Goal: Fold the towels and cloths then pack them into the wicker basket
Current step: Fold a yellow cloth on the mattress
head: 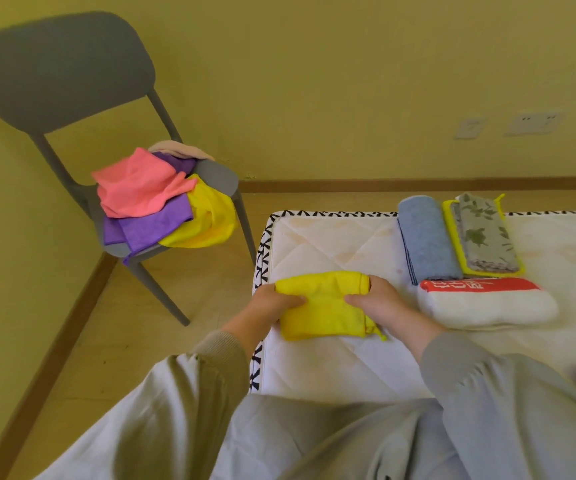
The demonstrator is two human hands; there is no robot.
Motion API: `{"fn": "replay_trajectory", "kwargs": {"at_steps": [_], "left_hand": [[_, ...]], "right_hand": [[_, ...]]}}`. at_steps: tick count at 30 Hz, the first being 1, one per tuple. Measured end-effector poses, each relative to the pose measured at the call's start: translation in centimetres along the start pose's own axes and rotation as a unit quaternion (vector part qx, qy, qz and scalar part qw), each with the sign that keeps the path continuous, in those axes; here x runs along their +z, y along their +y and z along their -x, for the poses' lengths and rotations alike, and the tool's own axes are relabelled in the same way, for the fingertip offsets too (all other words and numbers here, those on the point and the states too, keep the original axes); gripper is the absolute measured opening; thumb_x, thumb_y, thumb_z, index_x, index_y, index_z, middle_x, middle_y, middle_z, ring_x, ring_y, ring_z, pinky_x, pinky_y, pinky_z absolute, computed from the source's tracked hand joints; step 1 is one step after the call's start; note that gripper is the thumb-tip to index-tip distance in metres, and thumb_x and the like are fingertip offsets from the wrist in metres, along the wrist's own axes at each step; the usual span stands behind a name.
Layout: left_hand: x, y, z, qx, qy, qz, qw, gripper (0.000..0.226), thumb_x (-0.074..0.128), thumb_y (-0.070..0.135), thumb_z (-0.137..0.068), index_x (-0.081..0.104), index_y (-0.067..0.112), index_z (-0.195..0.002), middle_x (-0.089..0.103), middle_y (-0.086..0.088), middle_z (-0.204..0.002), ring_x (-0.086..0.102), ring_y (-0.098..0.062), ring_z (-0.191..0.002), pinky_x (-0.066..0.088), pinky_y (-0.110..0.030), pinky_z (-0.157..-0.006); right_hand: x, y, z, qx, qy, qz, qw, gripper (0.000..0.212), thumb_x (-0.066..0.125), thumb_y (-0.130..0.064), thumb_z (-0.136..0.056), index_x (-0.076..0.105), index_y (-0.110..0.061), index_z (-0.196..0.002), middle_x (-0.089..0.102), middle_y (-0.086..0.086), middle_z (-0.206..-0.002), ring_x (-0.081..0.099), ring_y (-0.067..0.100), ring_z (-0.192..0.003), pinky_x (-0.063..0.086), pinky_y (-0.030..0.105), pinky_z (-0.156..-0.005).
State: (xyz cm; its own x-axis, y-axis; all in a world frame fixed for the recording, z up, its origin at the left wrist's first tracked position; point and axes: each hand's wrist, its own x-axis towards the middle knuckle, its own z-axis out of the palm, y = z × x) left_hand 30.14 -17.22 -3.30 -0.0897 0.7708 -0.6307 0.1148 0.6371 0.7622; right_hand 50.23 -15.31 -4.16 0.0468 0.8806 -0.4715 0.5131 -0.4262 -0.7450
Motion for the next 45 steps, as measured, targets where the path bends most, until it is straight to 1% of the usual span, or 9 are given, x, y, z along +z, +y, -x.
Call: {"fn": "replay_trajectory", "kwargs": {"at_steps": [6, 10, 13, 17, 24, 30, 38, 41, 45], "left_hand": [[0.7, 0.5, 1.7, 0.046, -0.052, 0.134, 0.989, 0.037, 0.062, 0.015, -0.091, 0.052, 0.013, -0.126, 0.061, -0.009, -0.12, 0.058, -0.03, -0.111, 0.049, -0.043, -0.091], [0.8, 2.3, 2.9, 0.084, -0.083, 0.119, 0.986, 0.036, 0.061, 0.015, -0.091, 0.052, 0.014, -0.126, 0.062, -0.009, -0.121, 0.06, -0.029, -0.109, 0.053, -0.04, -0.087], [0.9, 4.6, 3.7, 0.115, -0.128, 0.03, 0.985, 0.032, 0.063, 0.014, -0.089, 0.057, 0.015, -0.12, 0.065, -0.01, -0.119, 0.062, -0.029, -0.108, 0.052, -0.042, -0.093], [3.0, 7.7, 4.6, 0.156, -0.153, -0.057, 0.974, 0.022, 0.067, 0.014, -0.087, 0.062, 0.024, -0.106, 0.068, -0.007, -0.111, 0.065, -0.026, -0.103, 0.053, -0.04, -0.091], [7.0, 10.2, 3.9, 0.112, -0.132, -0.044, 0.984, 0.039, 0.065, 0.044, -0.085, 0.059, 0.023, -0.117, 0.066, -0.004, -0.115, 0.063, -0.021, -0.104, 0.054, -0.037, -0.086], [12.1, 10.4, 3.0, 0.013, -0.227, 0.108, 0.968, 0.04, 0.063, 0.037, -0.089, 0.054, 0.017, -0.122, 0.063, -0.009, -0.121, 0.061, -0.025, -0.109, 0.049, -0.041, -0.095], [19.4, 12.4, 2.6, 0.011, -0.245, 0.141, 0.959, 0.038, 0.057, 0.03, -0.094, 0.052, 0.011, -0.125, 0.06, -0.016, -0.124, 0.062, -0.027, -0.102, 0.055, -0.034, -0.076], [21.8, 13.2, 1.6, 0.039, -0.205, 0.138, 0.968, 0.022, 0.058, 0.017, -0.094, 0.055, 0.009, -0.114, 0.061, -0.017, -0.122, 0.061, -0.029, -0.102, 0.054, -0.039, -0.082], [24.1, 14.7, -0.1, 0.163, -0.097, -0.045, 0.981, 0.011, 0.061, 0.019, -0.092, 0.057, 0.012, -0.084, 0.062, -0.018, -0.098, 0.061, -0.03, -0.094, 0.054, -0.046, -0.087]], "right_hand": [[-2.2, -1.5, 1.2, -0.029, -0.013, -0.077, 0.997, 0.04, 0.066, -0.008, -0.086, 0.055, -0.006, -0.125, 0.061, 0.01, -0.119, 0.06, 0.028, -0.107, 0.049, 0.038, -0.092], [-5.7, -2.9, 2.4, -0.008, -0.175, -0.234, 0.956, 0.028, 0.06, 0.007, -0.084, 0.06, -0.007, -0.108, 0.066, 0.015, -0.104, 0.068, 0.018, -0.078, 0.058, 0.03, -0.065], [-8.7, -3.9, 2.7, -0.023, -0.252, -0.229, 0.94, 0.026, 0.064, -0.013, -0.078, 0.063, -0.006, -0.103, 0.066, 0.013, -0.099, 0.063, 0.023, -0.089, 0.052, 0.033, -0.078], [-10.3, -5.1, 3.2, -0.022, -0.337, -0.091, 0.937, 0.018, 0.067, -0.019, -0.083, 0.064, -0.009, -0.098, 0.07, 0.006, -0.093, 0.067, 0.016, -0.083, 0.055, 0.026, -0.073], [-13.2, -4.0, 3.0, -0.002, -0.245, -0.166, 0.955, 0.014, 0.056, 0.001, -0.088, 0.064, -0.008, -0.096, 0.073, 0.005, -0.079, 0.07, 0.018, -0.069, 0.059, 0.031, -0.064], [-17.7, -1.5, 2.6, -0.026, -0.163, -0.235, 0.958, 0.022, 0.056, 0.001, -0.087, 0.063, -0.013, -0.103, 0.071, 0.011, -0.093, 0.069, 0.024, -0.079, 0.058, 0.035, -0.067], [-21.7, -0.2, -0.1, -0.049, -0.007, -0.351, 0.935, 0.035, 0.058, -0.004, -0.088, 0.057, -0.009, -0.122, 0.067, 0.015, -0.104, 0.065, 0.031, -0.088, 0.056, 0.04, -0.072], [-22.7, 0.4, -1.1, -0.066, 0.102, -0.243, 0.962, 0.031, 0.061, -0.01, -0.09, 0.061, -0.007, -0.12, 0.067, 0.017, -0.104, 0.064, 0.03, -0.088, 0.051, 0.04, -0.078], [-23.5, 1.1, -2.3, -0.094, 0.272, -0.077, 0.955, 0.031, 0.063, -0.017, -0.089, 0.063, -0.002, -0.117, 0.066, 0.019, -0.111, 0.061, 0.031, -0.1, 0.047, 0.037, -0.085]]}}
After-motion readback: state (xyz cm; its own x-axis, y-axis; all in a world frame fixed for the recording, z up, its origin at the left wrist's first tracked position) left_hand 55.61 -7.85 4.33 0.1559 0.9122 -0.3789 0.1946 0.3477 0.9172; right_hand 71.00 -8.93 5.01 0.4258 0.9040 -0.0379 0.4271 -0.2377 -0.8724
